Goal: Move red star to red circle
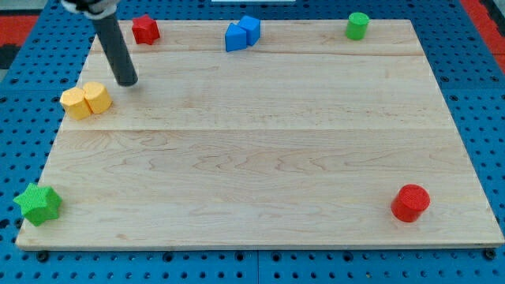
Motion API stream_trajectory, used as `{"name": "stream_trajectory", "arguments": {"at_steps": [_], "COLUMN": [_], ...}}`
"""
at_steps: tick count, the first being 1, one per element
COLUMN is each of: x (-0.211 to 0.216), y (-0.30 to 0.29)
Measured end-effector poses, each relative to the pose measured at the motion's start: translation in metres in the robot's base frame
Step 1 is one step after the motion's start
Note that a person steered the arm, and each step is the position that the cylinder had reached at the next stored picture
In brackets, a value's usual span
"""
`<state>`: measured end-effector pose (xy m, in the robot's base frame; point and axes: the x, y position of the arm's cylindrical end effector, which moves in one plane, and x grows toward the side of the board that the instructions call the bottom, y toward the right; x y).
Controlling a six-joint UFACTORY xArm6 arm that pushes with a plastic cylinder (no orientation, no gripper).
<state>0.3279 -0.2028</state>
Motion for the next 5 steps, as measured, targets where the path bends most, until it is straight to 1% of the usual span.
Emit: {"name": "stream_trajectory", "arguments": {"at_steps": [1,2,3,4,5], "x": [-0.027,-0.108,-0.137,-0.136,-0.136], "y": [-0.038,-0.046,-0.066,-0.058,0.025]}}
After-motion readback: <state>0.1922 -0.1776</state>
